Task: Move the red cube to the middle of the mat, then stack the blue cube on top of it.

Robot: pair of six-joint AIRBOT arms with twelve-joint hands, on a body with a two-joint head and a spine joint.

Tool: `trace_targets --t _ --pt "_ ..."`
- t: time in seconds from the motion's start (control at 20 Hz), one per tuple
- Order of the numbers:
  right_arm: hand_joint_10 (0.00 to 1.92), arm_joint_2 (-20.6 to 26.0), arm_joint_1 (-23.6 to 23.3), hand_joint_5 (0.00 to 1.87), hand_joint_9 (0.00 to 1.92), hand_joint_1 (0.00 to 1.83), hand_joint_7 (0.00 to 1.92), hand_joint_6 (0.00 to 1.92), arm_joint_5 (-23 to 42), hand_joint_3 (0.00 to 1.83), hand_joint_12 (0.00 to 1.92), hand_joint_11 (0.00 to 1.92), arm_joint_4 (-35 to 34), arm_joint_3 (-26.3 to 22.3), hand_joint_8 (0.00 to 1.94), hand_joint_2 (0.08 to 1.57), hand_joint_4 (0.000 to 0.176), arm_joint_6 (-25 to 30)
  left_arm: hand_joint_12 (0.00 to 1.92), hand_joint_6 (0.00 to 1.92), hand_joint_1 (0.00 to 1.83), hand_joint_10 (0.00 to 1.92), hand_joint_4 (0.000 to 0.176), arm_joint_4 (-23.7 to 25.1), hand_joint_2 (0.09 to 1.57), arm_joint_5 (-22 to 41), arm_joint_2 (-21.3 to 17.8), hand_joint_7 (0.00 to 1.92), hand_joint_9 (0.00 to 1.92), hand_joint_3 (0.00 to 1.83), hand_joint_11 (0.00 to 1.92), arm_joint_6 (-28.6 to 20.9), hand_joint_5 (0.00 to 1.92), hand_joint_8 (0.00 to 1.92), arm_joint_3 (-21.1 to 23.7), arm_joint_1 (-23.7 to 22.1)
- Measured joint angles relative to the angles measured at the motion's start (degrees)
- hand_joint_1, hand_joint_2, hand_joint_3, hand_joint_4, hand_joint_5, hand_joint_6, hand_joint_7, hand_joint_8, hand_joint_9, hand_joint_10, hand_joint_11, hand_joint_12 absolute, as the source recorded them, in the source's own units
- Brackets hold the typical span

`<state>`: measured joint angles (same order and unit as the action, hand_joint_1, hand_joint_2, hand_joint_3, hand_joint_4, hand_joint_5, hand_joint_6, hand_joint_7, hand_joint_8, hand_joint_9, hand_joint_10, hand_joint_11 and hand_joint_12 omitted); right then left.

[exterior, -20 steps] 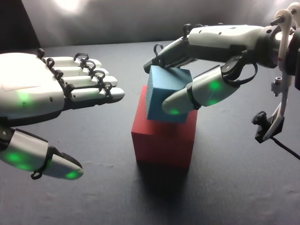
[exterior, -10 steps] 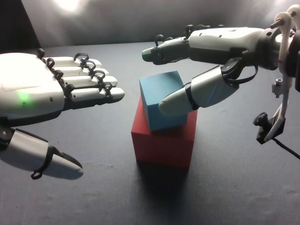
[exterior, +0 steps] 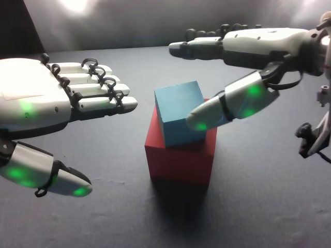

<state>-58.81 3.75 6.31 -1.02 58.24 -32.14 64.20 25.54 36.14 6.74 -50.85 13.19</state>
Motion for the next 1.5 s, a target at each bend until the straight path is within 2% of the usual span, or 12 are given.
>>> trace_targets --t 0.2,0.45,0.95,1.05,1.15,1.2,1.25,1.3,1.35,1.4,1.45,1.5 --pt "0.00 4.24 0.66 0.00 0.00 0.53 0.00 0.00 3.41 0.00 0.13 0.00 5.55 -2.78 0.00 0.80 0.000 1.60 0.00 0.00 0.17 0.00 0.000 -0.11 1.10 -0.15 -0.02 0.00 0.00 0.00 0.00 -0.09 0.00 0.00 0.11 -0.11" --pt "0.00 9.25 3.78 0.00 0.00 0.51 0.00 0.00 10.38 0.00 0.02 0.00 19.10 -2.78 0.00 0.78 0.000 15.78 0.00 0.00 0.19 0.00 0.000 0.04 1.10 -0.92 -0.28 0.00 0.00 0.00 0.00 -0.09 0.00 0.00 0.72 -0.98" --pt "0.01 19.87 7.56 0.00 0.02 0.44 0.00 0.00 17.73 0.00 0.04 0.07 30.49 -2.91 0.00 0.77 0.000 21.92 0.01 0.01 0.23 0.01 0.000 -0.09 1.18 -1.27 0.07 0.12 0.09 0.01 0.02 -0.63 0.10 0.01 0.59 -2.36" --pt "0.02 21.64 7.56 0.15 0.21 0.44 0.21 0.01 17.81 0.00 0.67 0.00 32.26 -2.91 0.01 0.76 0.000 24.70 0.35 0.03 0.36 0.01 0.000 -0.22 1.21 -1.22 0.07 0.45 0.43 0.00 0.15 -0.79 0.36 0.03 0.59 -2.38" --pt "0.05 23.91 7.56 0.30 0.39 0.46 0.40 0.03 18.10 0.00 1.00 0.00 32.76 -3.02 0.03 0.77 0.000 27.50 0.83 0.02 0.41 0.05 0.000 -0.15 1.23 -1.27 0.07 0.74 0.67 0.00 0.14 -0.85 0.58 0.04 0.57 -2.38" --pt "0.06 24.76 7.56 0.43 0.53 0.42 0.56 0.02 18.08 0.01 1.18 0.02 32.61 -2.99 0.02 0.81 0.000 28.33 1.14 0.03 0.53 0.50 0.000 -0.17 1.23 -1.29 0.07 0.85 0.67 0.00 0.22 -0.83 0.81 0.28 0.57 -2.38" --pt "0.06 24.85 7.56 0.43 0.53 0.42 0.56 0.02 18.08 0.01 1.18 0.02 32.57 -2.89 0.02 0.81 0.000 28.35 1.14 0.03 0.53 0.50 0.000 -0.20 1.23 -1.29 0.07 0.85 0.67 0.00 0.22 -0.85 0.81 0.28 0.59 -2.38" --pt "0.55 24.85 7.56 0.71 0.65 0.43 0.82 0.03 17.99 0.00 1.38 0.17 32.65 -2.91 0.09 0.88 0.000 28.35 1.57 0.75 0.51 1.34 0.000 -0.22 1.32 -1.22 0.07 0.70 0.60 0.01 0.31 -0.90 0.78 1.24 0.66 -2.38" --pt "0.55 24.79 7.56 0.71 0.65 0.43 0.82 0.03 18.01 0.00 1.38 0.17 33.20 -3.10 0.09 0.88 0.000 28.39 1.57 0.75 0.51 1.34 0.000 -0.22 1.32 -1.07 0.07 0.70 0.60 0.01 0.31 -0.92 0.78 1.24 0.70 -2.38" --pt "0.90 24.65 7.56 0.86 0.60 0.42 0.90 0.06 18.43 0.00 1.46 0.21 33.97 -3.21 0.14 0.92 0.000 28.37 1.77 1.33 0.50 1.62 0.000 -0.17 1.35 -1.05 0.07 0.67 0.59 0.01 0.36 -0.90 0.66 1.55 0.70 -2.38" --pt "1.72 24.52 7.56 1.02 0.57 0.47 0.73 0.15 19.02 0.00 1.86 0.43 34.32 -3.50 1.32 0.98 0.000 28.37 1.91 1.90 0.49 1.91 0.000 -0.24 1.41 -1.07 0.07 0.83 0.82 0.01 0.78 -0.92 0.78 1.91 0.68 -2.38" --pt "1.88 24.44 7.54 0.84 0.60 0.47 0.66 0.81 19.58 0.00 1.91 0.55 34.36 -3.82 1.74 1.01 0.000 28.37 1.92 1.92 0.45 1.92 0.000 -0.24 1.43 -1.07 0.07 0.94 0.93 0.01 0.88 -0.90 0.89 1.92 0.68 -2.38"
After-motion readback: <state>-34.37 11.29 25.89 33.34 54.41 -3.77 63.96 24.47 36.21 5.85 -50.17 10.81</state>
